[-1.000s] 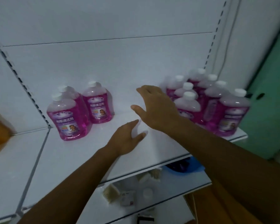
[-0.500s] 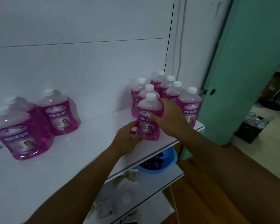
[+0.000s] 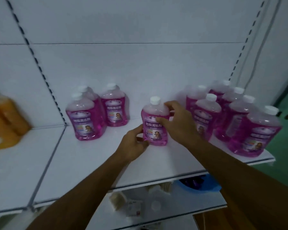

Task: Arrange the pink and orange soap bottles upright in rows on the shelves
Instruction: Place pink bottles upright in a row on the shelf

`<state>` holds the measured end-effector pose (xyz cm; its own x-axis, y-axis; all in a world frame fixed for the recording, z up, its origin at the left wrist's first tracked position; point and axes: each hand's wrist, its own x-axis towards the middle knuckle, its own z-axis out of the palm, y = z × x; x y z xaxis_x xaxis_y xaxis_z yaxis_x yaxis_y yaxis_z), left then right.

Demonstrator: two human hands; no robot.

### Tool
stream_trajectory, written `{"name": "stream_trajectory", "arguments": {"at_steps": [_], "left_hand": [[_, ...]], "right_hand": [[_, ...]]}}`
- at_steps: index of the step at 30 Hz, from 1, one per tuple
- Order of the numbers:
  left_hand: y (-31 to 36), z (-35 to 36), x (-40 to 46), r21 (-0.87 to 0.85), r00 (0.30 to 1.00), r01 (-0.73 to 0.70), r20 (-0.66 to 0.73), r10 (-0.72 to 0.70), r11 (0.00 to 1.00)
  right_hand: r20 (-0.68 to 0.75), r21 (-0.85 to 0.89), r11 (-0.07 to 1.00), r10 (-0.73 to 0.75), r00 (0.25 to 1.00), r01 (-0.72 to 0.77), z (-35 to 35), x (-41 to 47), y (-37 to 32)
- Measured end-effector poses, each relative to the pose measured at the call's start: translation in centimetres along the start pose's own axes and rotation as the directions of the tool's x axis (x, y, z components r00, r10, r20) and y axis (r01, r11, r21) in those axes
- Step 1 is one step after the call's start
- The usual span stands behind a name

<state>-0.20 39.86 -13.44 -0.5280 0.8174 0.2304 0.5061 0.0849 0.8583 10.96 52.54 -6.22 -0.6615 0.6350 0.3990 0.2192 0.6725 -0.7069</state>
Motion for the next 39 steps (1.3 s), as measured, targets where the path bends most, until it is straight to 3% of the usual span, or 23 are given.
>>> {"name": "stream_trajectory", "arguments": {"at_steps": [9,20,27,31,35,39], "left_hand": [[-1.9,-6.2,-2.5,-0.120,0.951,0.134,-0.264,-0.162,0.984],[-3.2,-7.4,-2.6,0.185,0.906,0.065,-0.422,0.019,0.981],[-3.5,-6.7,-2.8,0.202,0.893,0.079,-0.449,0.020,0.976],[-3.0,-6.0,-3.3,0.176,0.850,0.138,-0.527,-0.025,0.975],[-1.8,-4.3,-3.3,0.183,0.923,0.092,-0.386,-0.015,0.979],[-0.2,-1.6,-1.9,0.213,0.979,0.076,-0.202,-0.032,0.974]], "right_hand": [[0.214,0.186,0.977,-0.147,0.966,0.108,7.9,3.9,-3.9],[0.277,0.140,0.961,-0.267,0.923,0.236,10.8,6.9,-4.0],[0.309,0.188,0.960,-0.258,0.915,0.207,11.4,6.9,-3.4],[0.353,0.178,0.967,-0.237,0.905,0.184,10.9,6.4,-3.8],[0.361,0.151,0.970,-0.233,0.903,0.190,8.8,5.0,-3.5],[0.270,-0.043,0.980,-0.175,0.947,0.193,4.8,3.6,-1.9]]}}
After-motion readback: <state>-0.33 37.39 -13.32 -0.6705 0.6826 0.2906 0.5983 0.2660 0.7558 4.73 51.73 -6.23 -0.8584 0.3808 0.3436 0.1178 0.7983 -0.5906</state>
